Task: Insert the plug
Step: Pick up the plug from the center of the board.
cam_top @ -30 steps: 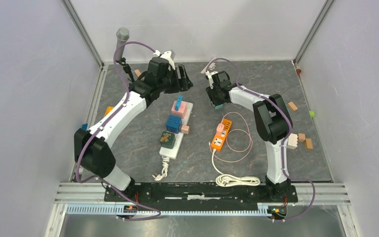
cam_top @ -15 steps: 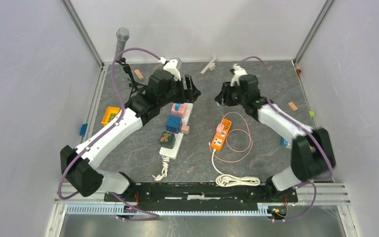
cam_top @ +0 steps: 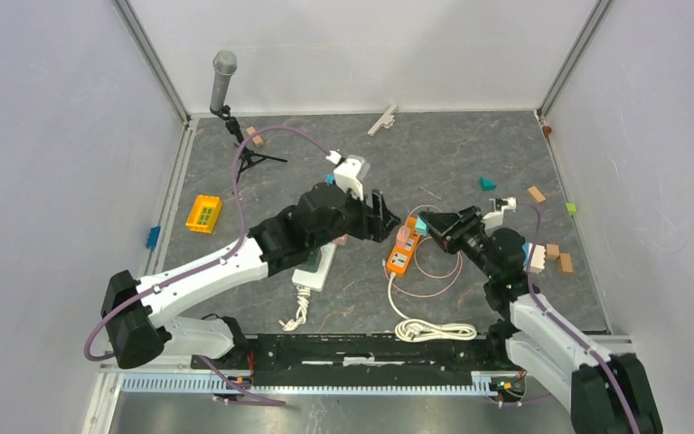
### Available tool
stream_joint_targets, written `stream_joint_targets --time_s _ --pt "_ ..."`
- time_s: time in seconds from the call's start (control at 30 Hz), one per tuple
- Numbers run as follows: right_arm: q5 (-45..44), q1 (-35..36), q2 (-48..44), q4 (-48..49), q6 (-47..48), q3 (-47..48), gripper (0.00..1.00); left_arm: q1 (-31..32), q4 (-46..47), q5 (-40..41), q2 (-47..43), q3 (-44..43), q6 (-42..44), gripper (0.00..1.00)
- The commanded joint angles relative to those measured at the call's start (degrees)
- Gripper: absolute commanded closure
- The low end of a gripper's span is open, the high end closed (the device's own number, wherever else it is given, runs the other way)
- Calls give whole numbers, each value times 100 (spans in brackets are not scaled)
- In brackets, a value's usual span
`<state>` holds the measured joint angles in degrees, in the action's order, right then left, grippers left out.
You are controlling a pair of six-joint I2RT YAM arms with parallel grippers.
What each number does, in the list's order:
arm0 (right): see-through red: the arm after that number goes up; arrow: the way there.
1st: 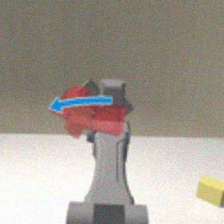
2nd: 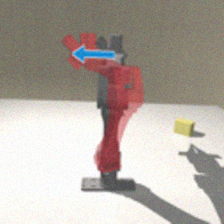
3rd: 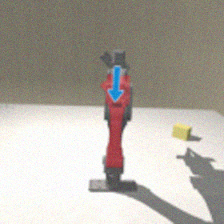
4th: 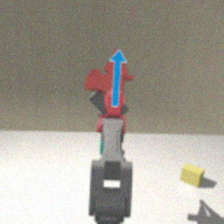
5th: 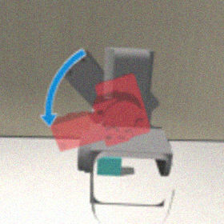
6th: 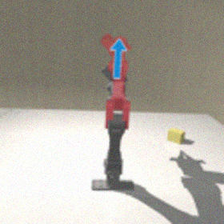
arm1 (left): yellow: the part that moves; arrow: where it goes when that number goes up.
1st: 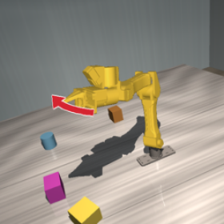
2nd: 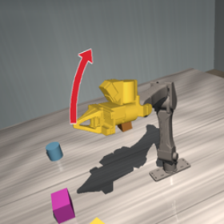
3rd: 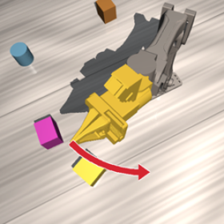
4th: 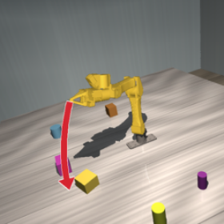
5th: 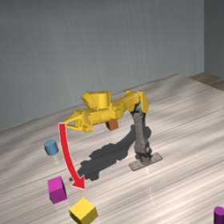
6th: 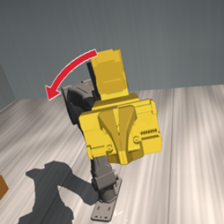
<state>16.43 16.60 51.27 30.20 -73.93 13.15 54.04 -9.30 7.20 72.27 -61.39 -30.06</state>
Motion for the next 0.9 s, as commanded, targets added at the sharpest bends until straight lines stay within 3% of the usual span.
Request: stream_joint_targets --time_s 0.0,0.13,0.3,0.67,0.87 --pt "-224 -10 -808 1046 -1901 -501 100 544 1124 379 -20 236 29 22" --pt "-209 -8 -1194 1182 -2621 -941 100 849 1764 519 164 425 15 22" --pt "-126 -3 -1254 1195 -2966 -1020 100 1060 1898 661 631 237 52 23" --pt "-84 -4 -1180 1058 -2994 -935 100 1283 1934 1124 1509 -352 1062 24" --pt "-15 -1 -1152 1107 -2981 -933 100 1357 1906 1346 1921 -647 1187 26"
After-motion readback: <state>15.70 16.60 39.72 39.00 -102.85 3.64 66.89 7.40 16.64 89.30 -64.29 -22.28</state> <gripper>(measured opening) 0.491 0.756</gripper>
